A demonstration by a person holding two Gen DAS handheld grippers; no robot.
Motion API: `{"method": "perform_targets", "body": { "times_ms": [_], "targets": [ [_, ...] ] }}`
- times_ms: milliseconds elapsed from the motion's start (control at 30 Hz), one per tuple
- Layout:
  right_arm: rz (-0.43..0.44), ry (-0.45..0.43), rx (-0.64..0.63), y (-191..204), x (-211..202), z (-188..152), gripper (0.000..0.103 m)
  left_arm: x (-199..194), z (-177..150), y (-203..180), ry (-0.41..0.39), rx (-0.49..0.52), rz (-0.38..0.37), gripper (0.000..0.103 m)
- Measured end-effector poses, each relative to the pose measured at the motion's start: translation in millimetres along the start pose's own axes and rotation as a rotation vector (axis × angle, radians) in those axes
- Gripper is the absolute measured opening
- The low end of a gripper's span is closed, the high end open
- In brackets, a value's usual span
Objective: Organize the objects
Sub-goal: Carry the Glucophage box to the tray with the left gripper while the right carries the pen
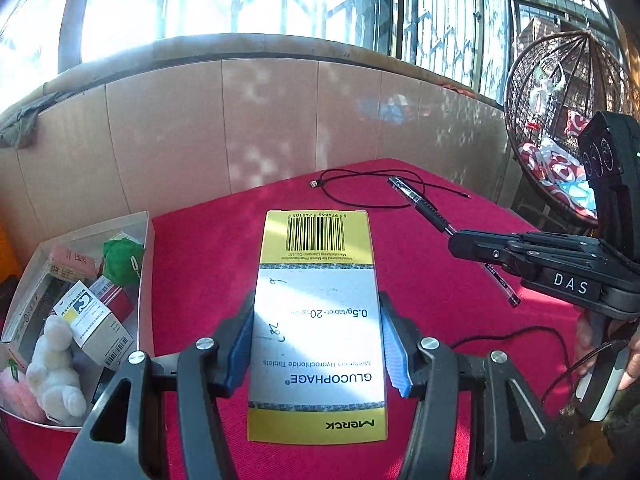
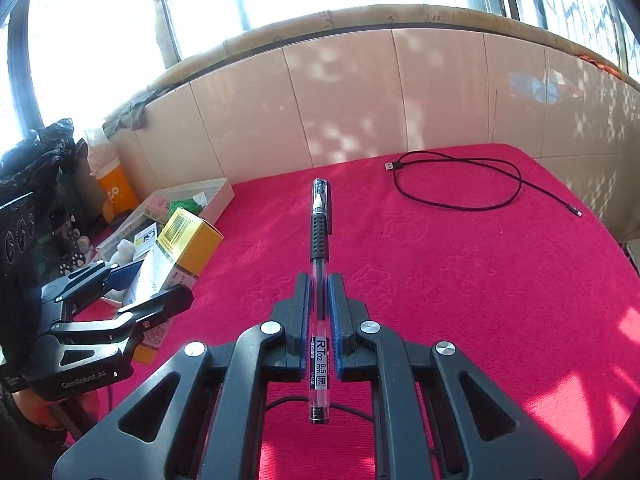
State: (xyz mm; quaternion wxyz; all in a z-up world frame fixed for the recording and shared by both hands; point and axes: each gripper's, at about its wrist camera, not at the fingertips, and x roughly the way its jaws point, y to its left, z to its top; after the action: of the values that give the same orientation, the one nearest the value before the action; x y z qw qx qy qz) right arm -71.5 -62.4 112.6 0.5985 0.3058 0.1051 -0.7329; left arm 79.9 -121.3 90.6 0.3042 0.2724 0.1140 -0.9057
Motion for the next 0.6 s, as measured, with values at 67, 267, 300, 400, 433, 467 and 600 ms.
{"method": "perform_targets", "body": {
  "times_ms": [67,267,300,400,433,467,600],
  "targets": [
    [0.004,0.001,-0.005,4,-1,1,0.008,-4,0,1,-0.009,-0.004,0.000,0.056],
    [0.022,-0.002,-0.024,15,-3,3,0.008,-14,1,7,-0.035,-0.020,0.000,0.056],
    [0.025,-0.002,-0.028,17,-4,3,0.008,-15,1,7,-0.037,-0.022,0.001,0.056],
    [0.039,-0.002,-0.035,24,-5,4,0.008,-18,2,10,-0.046,-0.029,0.002,0.056],
    [0.043,-0.002,-0.038,26,-5,4,0.008,-19,1,11,-0.049,-0.033,0.003,0.056],
    [0.047,-0.003,-0.040,28,-5,4,0.008,-20,1,12,-0.052,-0.036,0.004,0.056],
    [0.064,-0.005,-0.048,36,-7,4,0.008,-25,1,17,-0.066,-0.049,0.008,0.056]
  ]
}}
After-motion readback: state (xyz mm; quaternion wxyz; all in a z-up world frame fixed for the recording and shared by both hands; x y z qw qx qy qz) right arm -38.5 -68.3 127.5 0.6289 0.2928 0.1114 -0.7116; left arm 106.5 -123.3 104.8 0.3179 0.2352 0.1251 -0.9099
